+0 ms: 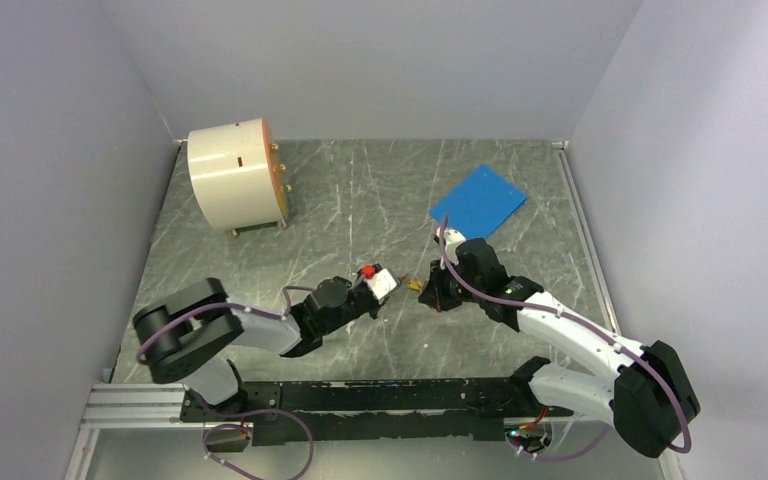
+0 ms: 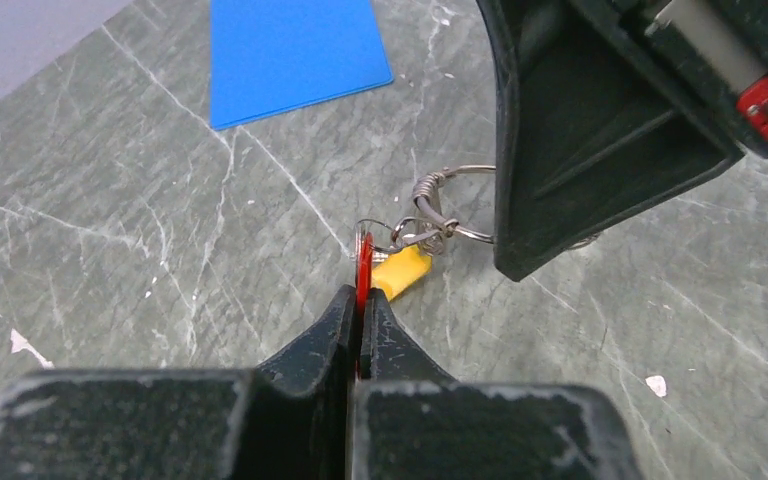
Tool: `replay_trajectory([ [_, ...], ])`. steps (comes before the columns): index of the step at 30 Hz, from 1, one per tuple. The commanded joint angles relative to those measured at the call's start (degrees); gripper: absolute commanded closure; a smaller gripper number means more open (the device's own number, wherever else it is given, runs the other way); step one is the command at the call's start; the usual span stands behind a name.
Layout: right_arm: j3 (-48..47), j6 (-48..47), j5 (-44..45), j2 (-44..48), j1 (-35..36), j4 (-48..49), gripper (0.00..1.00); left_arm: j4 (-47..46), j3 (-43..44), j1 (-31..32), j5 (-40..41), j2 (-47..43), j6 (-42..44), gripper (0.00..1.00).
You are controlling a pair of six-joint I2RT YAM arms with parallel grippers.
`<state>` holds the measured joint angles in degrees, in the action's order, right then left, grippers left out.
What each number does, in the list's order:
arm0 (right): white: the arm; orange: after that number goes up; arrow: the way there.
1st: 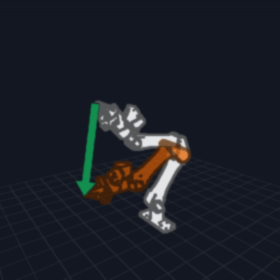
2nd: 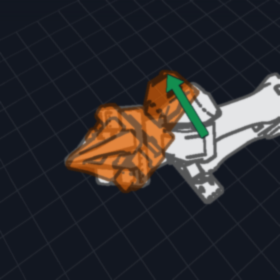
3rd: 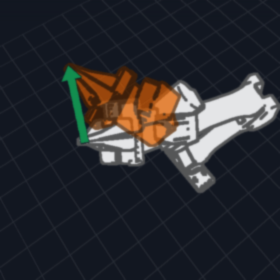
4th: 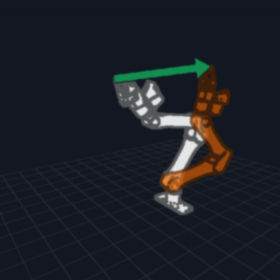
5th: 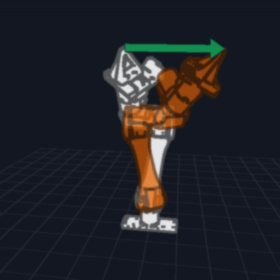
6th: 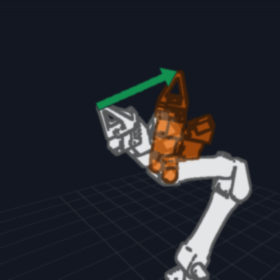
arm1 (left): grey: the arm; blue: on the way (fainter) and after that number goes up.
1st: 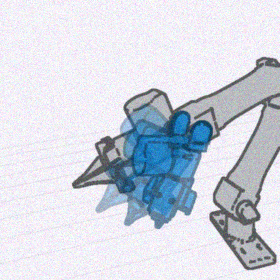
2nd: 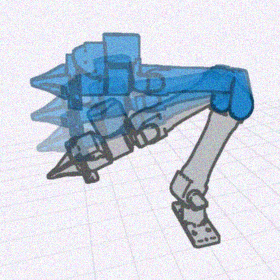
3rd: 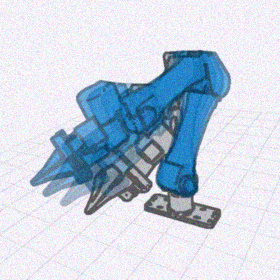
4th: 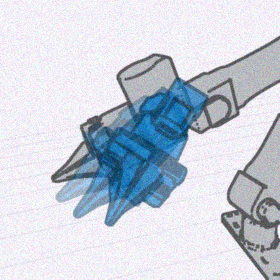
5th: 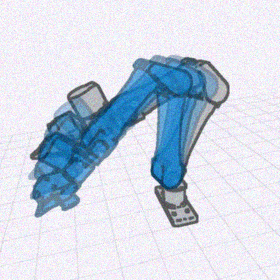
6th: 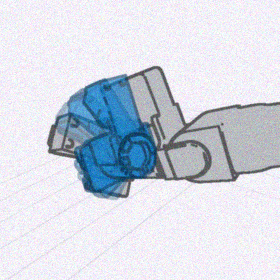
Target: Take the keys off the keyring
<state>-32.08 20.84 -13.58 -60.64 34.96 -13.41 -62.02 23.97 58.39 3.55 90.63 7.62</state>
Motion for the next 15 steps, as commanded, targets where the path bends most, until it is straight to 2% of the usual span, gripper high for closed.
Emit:
replay_trajectory([
  [1,1.5,-2.3,-0.1,0.3,-0.3,4.7,0.95,20.7,4.9,0.1,3.2,-7.6,-1.8,0.97],
  [4,2.7,-2.6,-0.4,1.2,-0.3,6.6,0.87,29.9,7.8,0.1,2.7,-11.8,-3.1,0.97],
  [8,3.6,-3.5,0.5,3.9,-0.3,7.8,0.66,39.9,11.6,0.1,2.0,-15.6,-4.8,0.98],
  [15,4.7,-4.3,0.8,10.1,-0.3,10.6,0.38,61.1,23.0,0.1,0.3,-18.0,-7.3,0.97],
])
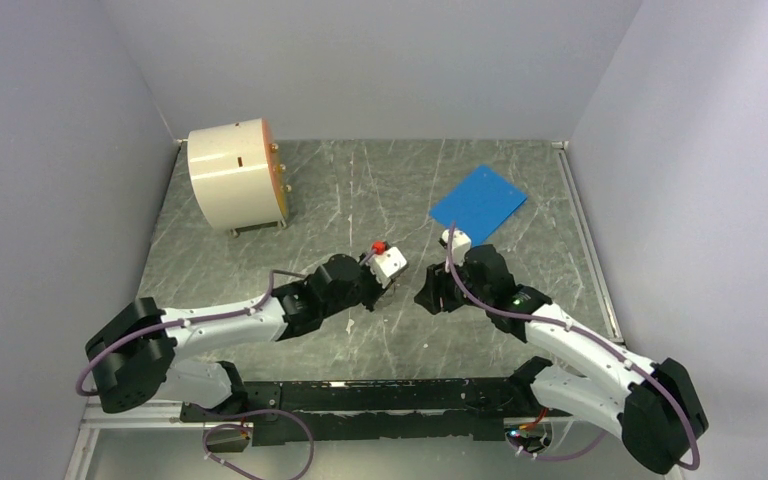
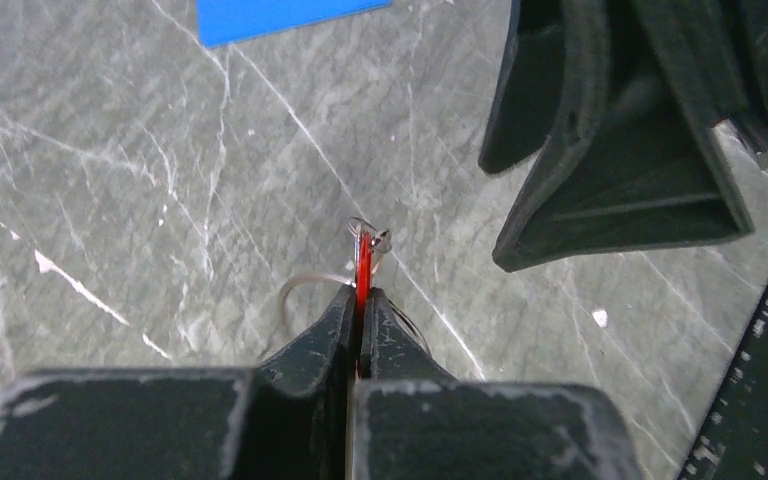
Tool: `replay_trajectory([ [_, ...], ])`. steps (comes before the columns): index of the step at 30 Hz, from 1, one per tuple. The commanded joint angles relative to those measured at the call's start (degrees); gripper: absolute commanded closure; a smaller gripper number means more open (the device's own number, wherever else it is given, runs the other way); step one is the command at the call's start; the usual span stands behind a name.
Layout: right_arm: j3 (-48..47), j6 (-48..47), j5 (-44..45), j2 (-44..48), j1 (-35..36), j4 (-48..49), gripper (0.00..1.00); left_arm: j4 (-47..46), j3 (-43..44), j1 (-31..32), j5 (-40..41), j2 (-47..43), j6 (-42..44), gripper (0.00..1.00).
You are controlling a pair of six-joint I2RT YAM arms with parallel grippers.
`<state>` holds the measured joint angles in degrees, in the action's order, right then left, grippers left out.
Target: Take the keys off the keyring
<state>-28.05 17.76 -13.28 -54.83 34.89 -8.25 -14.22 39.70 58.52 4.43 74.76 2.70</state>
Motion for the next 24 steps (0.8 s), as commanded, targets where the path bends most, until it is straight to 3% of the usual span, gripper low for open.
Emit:
replay_trajectory([
  [1,1.0,-1.1,0.4,5.4,-0.2,6.4,0.35,17.4,9.4,-0.1,-0.5,-2.1,-2.3,0.97],
  [9,4.4,-0.6,3.8,13.6,-0.2,16.1,0.21,38.9,24.3,-0.1,2.6,-0.8,-5.2,0.98],
  [10,4.6,-0.7,3.5,13.8,-0.2,17.0,0.16,41.0,25.9,-0.1,2.6,-0.3,-5.5,0.98],
  [11,4.8,-0.8,3.5,13.7,-0.2,18.1,0.05,43.2,27.7,-0.1,2.7,0.3,-5.9,0.97],
  [12,5.1,-1.1,3.7,13.7,-0.2,19.0,0.02,45.1,29.3,-0.1,2.6,0.9,-6.1,0.97],
  [17,5.9,-0.6,6.7,16.1,-0.2,22.9,0.01,53.7,36.9,-0.1,3.4,4.0,-6.3,0.98],
  [24,5.2,-6.9,0.8,13.4,-0.2,26.9,0.05,62.4,44.5,-0.9,1.7,8.1,-5.3,0.97],
])
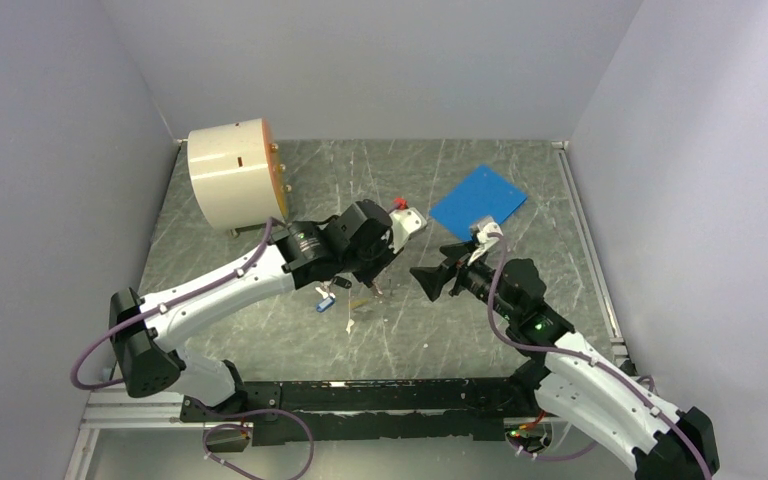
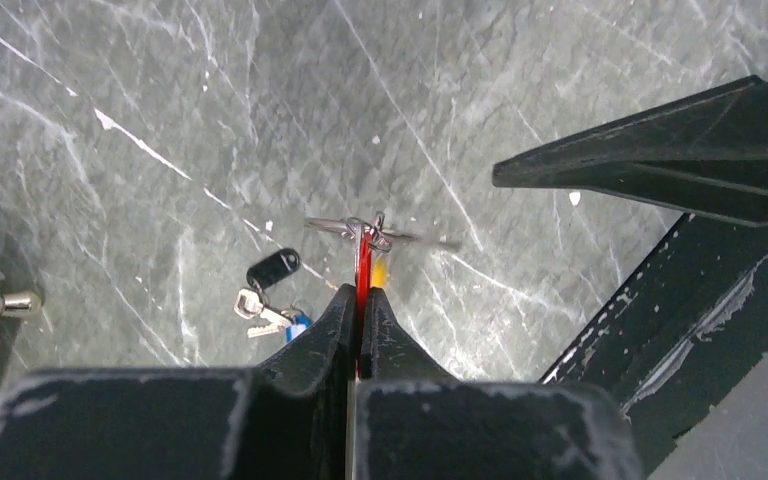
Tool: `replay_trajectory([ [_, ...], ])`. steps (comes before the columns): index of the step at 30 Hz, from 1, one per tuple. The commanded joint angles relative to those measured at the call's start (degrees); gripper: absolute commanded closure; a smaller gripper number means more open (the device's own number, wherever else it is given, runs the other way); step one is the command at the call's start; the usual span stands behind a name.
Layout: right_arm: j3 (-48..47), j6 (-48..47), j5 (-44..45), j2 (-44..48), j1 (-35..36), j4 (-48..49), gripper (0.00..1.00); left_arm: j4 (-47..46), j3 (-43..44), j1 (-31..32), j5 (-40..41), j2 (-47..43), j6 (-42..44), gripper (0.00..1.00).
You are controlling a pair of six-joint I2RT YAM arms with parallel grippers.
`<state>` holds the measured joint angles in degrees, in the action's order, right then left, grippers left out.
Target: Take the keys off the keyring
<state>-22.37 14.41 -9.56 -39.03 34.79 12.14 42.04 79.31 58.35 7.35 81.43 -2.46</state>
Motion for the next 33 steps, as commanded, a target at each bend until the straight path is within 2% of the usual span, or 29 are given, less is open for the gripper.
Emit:
replay_trajectory([
  [1,0.7,-3.9,-3.3,-3.4,0.1,8.9,0.08,6.5,5.4,-1.0,-2.3,2.0,-0.2,0.97],
  [5,7.0,-5.0,-1.1,-7.6,2.2,21.9,0.13,4.7,4.5,-3.0,-5.8,3.0,-0.1,0.98],
  [9,9.5,-10.2,3.4,-11.6,6.4,28.6,0.19,2.9,3.0,-5.6,-9.5,3.2,-0.4,0.97],
  [12,10.5,-11.4,3.1,-14.9,7.0,33.7,0.23,1.0,1.5,-7.3,-13.4,3.0,-0.7,0.97],
  [17,9.9,-12.6,0.0,-19.7,7.2,37.1,0.24,-0.3,-0.6,-8.3,-17.6,3.1,0.6,0.97],
  [23,8.6,-14.0,-4.6,-23.9,7.2,39.1,0.24,-0.6,-2.2,-8.6,-18.1,3.0,1.8,0.97],
  [29,8.9,-12.6,-5.7,-27.2,7.4,44.2,0.26,-1.1,-2.4,-9.2,-19.9,3.7,1.0,0.98],
  [33,9.6,-12.6,-2.7,-27.2,8.4,45.3,0.28,-1.1,-2.2,-9.4,-21.3,4.7,0.3,0.97],
])
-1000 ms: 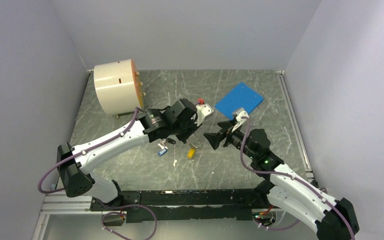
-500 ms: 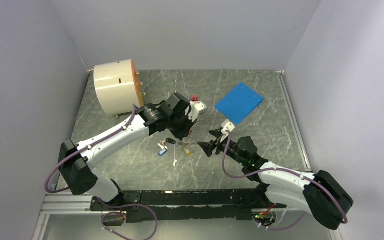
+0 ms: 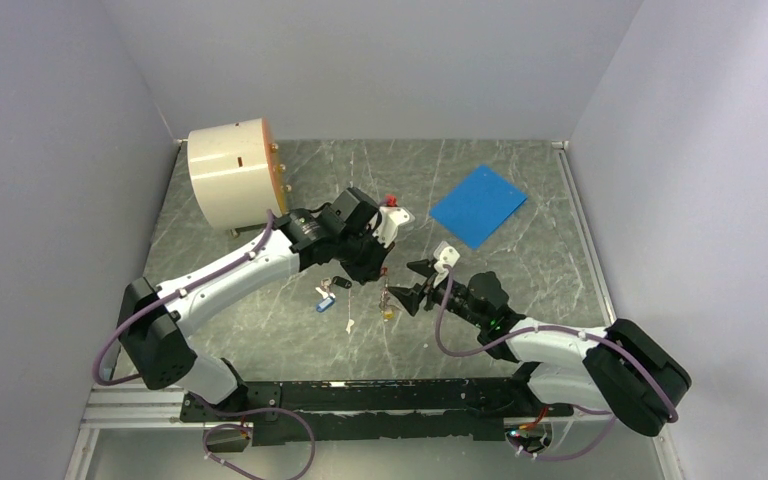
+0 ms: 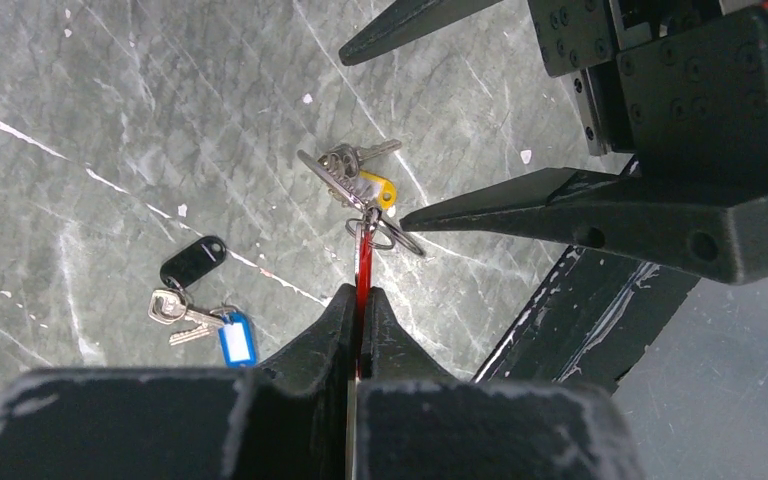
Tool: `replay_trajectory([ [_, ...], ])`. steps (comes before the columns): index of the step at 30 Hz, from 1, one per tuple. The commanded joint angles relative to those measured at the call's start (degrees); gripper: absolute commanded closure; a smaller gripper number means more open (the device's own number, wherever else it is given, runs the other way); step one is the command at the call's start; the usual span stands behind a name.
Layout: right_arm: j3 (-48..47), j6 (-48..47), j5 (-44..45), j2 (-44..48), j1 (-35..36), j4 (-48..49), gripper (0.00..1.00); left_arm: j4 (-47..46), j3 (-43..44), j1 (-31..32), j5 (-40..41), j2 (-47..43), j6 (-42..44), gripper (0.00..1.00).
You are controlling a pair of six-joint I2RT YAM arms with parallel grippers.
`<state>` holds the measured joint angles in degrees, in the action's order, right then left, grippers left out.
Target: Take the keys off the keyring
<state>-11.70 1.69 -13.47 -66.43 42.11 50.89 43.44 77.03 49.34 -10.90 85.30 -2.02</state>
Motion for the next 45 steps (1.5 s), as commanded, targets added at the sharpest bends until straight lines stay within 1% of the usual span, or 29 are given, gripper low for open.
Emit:
replay_trajectory([
  [1,-0.7,0.1,2.4,0.1,1.5,7.1,0.29,-2.5,0.2,-0.5,-3.5,1.0,-0.4,0.97],
  [6,0.1,0.6,8.9,-1.9,4.1,11.0,0.30,-2.7,0.3,-0.8,-5.0,1.4,-1.1,0.97],
  [11,0.2,1.0,11.6,-4.8,5.4,13.9,0.30,-2.5,0.4,-0.8,-5.2,1.6,-1.3,0.97],
  [20,1.3,1.2,11.0,-8.9,5.4,17.9,0.35,-2.7,0.0,-0.8,-5.1,0.9,-0.9,0.97],
  [25,1.4,1.0,10.7,-10.0,5.4,18.6,0.41,-2.7,-0.1,-0.9,-5.2,0.8,-0.8,0.97],
  [32,1.9,1.0,11.3,-10.6,5.4,19.9,0.46,-2.6,-0.2,-0.8,-5.9,0.8,-0.8,0.97],
  [45,2.4,0.9,11.4,-10.2,5.4,21.6,0.46,-2.5,-0.2,-0.8,-7.4,1.1,-0.8,0.97],
])
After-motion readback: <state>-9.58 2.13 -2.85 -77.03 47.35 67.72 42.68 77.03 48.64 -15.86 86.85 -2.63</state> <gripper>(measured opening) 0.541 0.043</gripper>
